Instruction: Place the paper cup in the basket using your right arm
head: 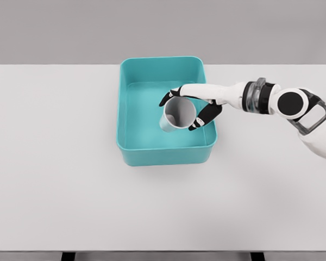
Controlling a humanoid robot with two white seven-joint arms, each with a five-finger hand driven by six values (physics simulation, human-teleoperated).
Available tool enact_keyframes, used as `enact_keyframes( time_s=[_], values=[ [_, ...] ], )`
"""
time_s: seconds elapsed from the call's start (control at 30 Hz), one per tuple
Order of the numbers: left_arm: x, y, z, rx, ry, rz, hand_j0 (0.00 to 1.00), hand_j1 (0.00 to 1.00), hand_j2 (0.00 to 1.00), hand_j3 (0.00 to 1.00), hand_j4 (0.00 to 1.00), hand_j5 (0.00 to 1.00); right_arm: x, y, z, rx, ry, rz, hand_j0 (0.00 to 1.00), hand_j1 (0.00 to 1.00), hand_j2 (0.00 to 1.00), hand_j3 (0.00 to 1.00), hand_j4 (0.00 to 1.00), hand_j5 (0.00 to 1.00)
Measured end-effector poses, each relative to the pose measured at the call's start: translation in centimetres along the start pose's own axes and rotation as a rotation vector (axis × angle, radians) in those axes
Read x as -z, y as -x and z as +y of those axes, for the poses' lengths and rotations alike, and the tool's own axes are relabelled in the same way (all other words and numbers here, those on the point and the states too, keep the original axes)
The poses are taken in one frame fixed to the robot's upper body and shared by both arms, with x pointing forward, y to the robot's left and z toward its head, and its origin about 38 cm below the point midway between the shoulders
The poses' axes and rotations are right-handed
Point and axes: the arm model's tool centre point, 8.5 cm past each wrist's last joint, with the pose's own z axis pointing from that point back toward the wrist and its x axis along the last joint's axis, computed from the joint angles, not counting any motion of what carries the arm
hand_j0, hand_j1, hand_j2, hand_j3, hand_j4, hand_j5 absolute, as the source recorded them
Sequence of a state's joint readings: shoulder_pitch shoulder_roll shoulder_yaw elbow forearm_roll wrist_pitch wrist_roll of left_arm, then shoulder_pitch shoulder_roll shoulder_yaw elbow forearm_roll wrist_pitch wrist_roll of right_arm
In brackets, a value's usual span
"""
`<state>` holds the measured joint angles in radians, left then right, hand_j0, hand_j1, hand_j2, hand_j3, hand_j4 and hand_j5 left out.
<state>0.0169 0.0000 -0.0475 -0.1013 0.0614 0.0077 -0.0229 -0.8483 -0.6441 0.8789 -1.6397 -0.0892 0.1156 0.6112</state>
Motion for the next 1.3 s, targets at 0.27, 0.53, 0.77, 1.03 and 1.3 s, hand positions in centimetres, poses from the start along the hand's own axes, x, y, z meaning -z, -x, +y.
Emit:
enact_keyframes(
  time_s=[0.27,0.53,0.77,1.03,1.3],
  values=[
    [0.0,-0.1,0.0,0.000,0.000,-0.002,1.00,1.00,1.00,1.00,1.00,1.00,0.8,0.8,0.2,0.029,-0.005,0.013,0.78,0.78,0.78,0.78,0.78,0.78],
    [0.0,0.0,0.0,0.000,0.000,0.000,1.00,1.00,1.00,1.00,1.00,1.00,1.2,1.6,0.8,0.044,-0.022,0.032,0.78,0.78,0.78,0.78,0.78,0.78],
    [0.0,-0.1,0.0,0.000,0.000,-0.002,1.00,1.00,1.00,1.00,1.00,1.00,1.6,1.8,1.1,0.054,-0.027,0.035,0.79,0.79,0.79,0.79,0.79,0.79],
    [0.0,0.0,0.0,0.000,0.000,0.000,1.00,1.00,1.00,1.00,1.00,1.00,1.9,1.9,1.2,0.059,-0.031,0.034,0.92,0.92,0.92,0.92,0.92,0.92],
    [0.0,0.0,0.0,0.000,0.000,0.000,1.00,1.00,1.00,1.00,1.00,1.00,1.8,1.8,1.2,0.057,-0.029,0.032,0.95,0.95,0.95,0.95,0.95,0.95]
  ],
)
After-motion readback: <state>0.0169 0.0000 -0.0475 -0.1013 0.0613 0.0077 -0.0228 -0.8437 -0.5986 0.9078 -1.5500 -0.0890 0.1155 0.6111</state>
